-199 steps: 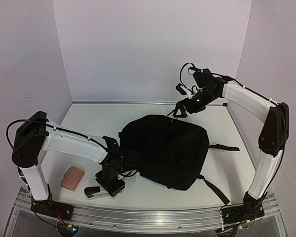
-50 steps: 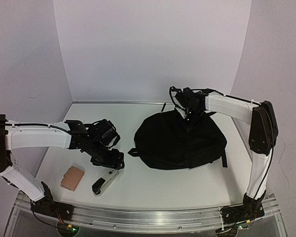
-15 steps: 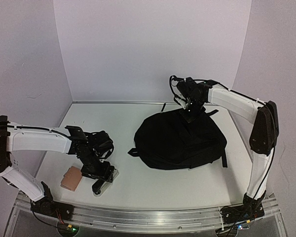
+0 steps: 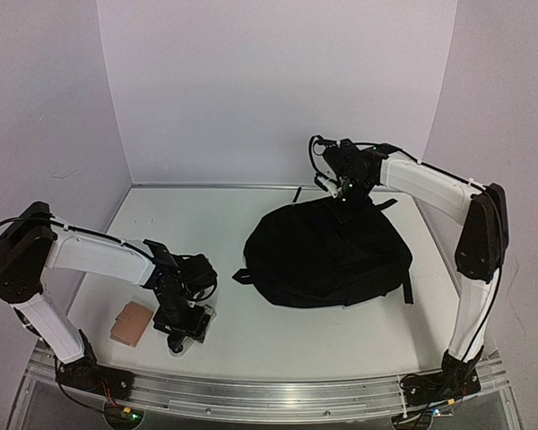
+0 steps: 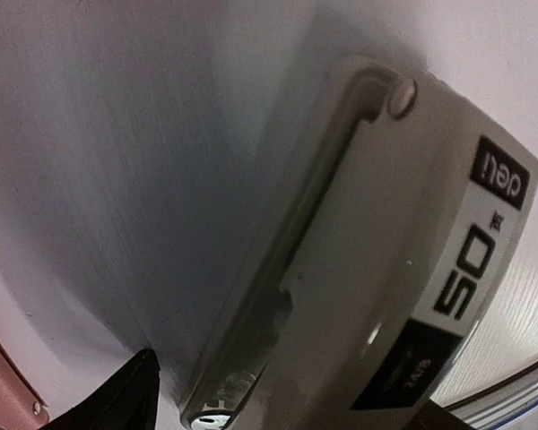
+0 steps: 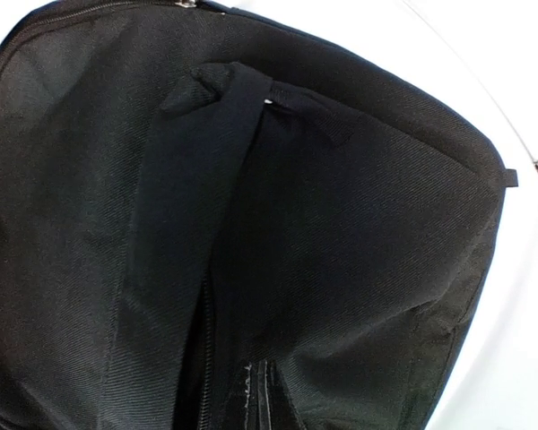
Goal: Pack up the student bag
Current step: Pick up the stationery from the center of the board, then place the stationery in the student bag.
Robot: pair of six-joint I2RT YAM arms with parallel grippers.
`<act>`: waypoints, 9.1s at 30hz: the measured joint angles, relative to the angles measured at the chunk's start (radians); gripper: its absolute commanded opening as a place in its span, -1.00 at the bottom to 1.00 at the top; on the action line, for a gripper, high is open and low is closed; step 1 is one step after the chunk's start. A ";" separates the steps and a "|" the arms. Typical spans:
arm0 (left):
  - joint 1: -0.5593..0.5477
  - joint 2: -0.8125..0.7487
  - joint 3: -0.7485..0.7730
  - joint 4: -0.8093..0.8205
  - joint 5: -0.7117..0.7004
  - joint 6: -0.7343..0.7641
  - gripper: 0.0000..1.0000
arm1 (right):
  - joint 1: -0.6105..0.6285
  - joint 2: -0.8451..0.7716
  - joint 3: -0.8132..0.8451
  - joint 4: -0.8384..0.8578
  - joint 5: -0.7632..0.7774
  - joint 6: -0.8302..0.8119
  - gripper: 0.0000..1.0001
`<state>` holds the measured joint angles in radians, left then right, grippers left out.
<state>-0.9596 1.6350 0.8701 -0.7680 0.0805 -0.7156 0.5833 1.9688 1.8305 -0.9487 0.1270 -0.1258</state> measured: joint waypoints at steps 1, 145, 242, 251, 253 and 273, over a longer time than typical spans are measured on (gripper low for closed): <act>-0.001 0.005 0.003 -0.002 -0.005 -0.003 0.30 | -0.001 -0.002 0.000 -0.002 -0.008 0.002 -1.00; 0.145 0.450 0.685 0.675 0.695 0.027 -0.95 | -0.055 -0.135 -0.133 0.102 -0.284 0.078 -1.00; 0.189 0.654 0.751 1.074 0.648 -0.332 0.06 | 0.123 -0.243 -0.301 0.273 -0.292 0.081 -1.00; 0.196 0.481 0.613 0.987 0.571 -0.252 0.01 | 0.106 -0.243 -0.301 0.267 -0.303 0.101 -1.00; 0.196 0.463 0.611 0.960 0.570 -0.229 -0.09 | 0.106 -0.242 -0.301 0.267 -0.305 0.101 -1.00; 0.201 0.517 0.823 0.540 0.676 0.026 -0.42 | 0.104 -0.242 -0.301 0.261 -0.331 0.100 -1.00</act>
<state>-0.7589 2.1515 1.6931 -0.2282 0.7562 -0.6898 0.6876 1.7267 1.5295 -0.6875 -0.2045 -0.0261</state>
